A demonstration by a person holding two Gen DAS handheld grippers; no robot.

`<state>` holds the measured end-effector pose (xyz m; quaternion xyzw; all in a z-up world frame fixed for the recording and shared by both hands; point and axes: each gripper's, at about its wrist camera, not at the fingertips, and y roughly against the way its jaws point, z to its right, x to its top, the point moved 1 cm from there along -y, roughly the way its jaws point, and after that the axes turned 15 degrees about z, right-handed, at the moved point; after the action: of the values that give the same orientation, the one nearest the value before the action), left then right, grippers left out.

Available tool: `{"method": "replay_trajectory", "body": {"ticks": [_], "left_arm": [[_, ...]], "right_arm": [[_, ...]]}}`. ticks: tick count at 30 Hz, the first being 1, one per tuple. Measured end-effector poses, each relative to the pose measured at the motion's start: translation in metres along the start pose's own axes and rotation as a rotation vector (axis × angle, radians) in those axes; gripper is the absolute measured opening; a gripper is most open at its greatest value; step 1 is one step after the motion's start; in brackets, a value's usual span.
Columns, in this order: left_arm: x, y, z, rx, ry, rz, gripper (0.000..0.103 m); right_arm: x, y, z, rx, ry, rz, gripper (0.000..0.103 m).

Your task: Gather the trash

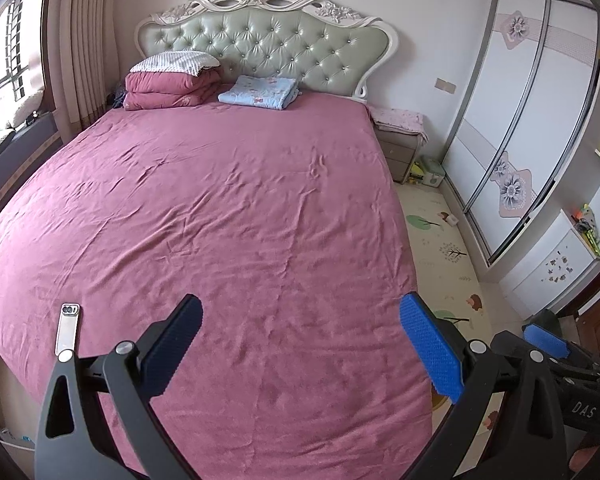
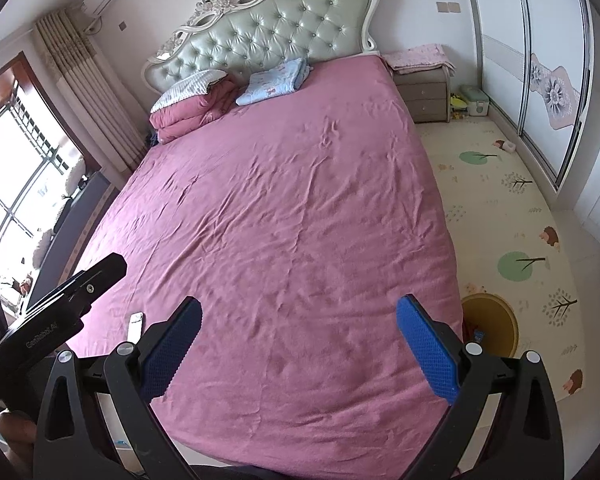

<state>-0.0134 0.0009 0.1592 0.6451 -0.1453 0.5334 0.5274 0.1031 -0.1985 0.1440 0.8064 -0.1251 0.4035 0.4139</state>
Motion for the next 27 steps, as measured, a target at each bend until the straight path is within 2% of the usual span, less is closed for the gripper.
{"method": "replay_trajectory", "body": {"ticks": [27], "left_arm": [[0.0033,-0.0077,-0.0009,-0.002,-0.018,-0.014,0.099]], "right_arm": [[-0.0012,-0.0040,0.0015,0.004,-0.004,-0.015,0.094]]}}
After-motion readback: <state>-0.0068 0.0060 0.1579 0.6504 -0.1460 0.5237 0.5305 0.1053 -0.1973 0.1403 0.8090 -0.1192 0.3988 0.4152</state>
